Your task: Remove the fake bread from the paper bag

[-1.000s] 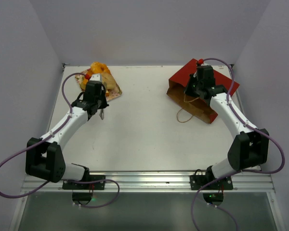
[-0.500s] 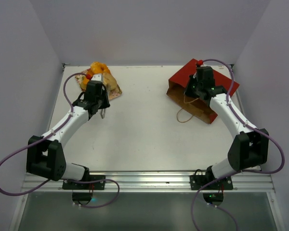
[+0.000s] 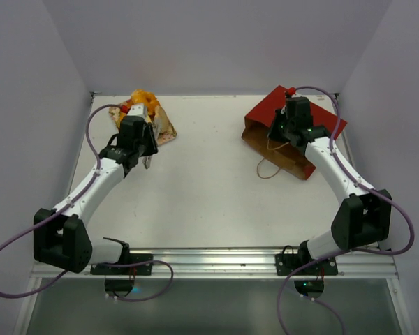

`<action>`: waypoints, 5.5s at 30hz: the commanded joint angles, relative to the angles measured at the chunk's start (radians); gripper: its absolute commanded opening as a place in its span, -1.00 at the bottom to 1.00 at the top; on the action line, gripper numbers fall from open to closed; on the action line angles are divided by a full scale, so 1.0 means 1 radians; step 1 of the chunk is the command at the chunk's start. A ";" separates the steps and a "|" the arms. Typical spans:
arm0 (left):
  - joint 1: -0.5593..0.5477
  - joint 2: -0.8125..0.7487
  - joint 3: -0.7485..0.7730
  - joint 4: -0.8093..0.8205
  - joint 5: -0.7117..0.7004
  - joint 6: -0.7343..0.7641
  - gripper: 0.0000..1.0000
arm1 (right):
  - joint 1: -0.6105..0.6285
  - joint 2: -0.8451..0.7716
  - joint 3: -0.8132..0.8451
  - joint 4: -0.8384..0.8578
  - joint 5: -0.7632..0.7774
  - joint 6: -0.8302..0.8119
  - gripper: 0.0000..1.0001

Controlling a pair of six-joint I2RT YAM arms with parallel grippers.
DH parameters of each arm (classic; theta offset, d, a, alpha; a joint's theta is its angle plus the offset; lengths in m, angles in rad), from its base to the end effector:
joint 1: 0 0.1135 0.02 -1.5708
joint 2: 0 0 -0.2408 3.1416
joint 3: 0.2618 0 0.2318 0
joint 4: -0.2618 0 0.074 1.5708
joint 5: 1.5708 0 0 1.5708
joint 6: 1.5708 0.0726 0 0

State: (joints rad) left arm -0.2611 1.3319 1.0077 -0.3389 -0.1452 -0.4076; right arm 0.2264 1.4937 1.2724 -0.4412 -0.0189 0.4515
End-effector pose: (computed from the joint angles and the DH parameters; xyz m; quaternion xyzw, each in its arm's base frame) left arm 0.3015 -0.0697 0.2432 -0.0973 0.8917 -0.0819 0.4345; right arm 0.3394 0.0796 0.2728 0.0968 0.8934 0.1539 0.4109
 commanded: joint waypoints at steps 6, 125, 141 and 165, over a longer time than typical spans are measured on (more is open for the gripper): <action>0.008 -0.083 0.028 -0.006 0.078 0.009 -0.26 | -0.006 -0.046 0.005 0.003 -0.021 -0.007 -1.00; -0.449 0.914 0.443 0.867 0.381 -0.398 -0.05 | 0.229 -0.115 0.025 -0.002 0.102 0.069 -1.00; -0.460 0.948 0.494 0.850 0.414 -0.424 -0.08 | 0.229 -0.113 0.033 -0.010 0.103 0.062 -1.00; -0.474 0.658 0.104 1.002 0.349 -0.481 -0.09 | 0.228 -0.073 0.079 -0.021 0.128 0.055 -1.00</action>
State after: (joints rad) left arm -0.7185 2.0430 1.1294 0.5694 0.2203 -0.8646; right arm 0.4515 1.4139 1.3014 -0.4778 0.0887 0.5148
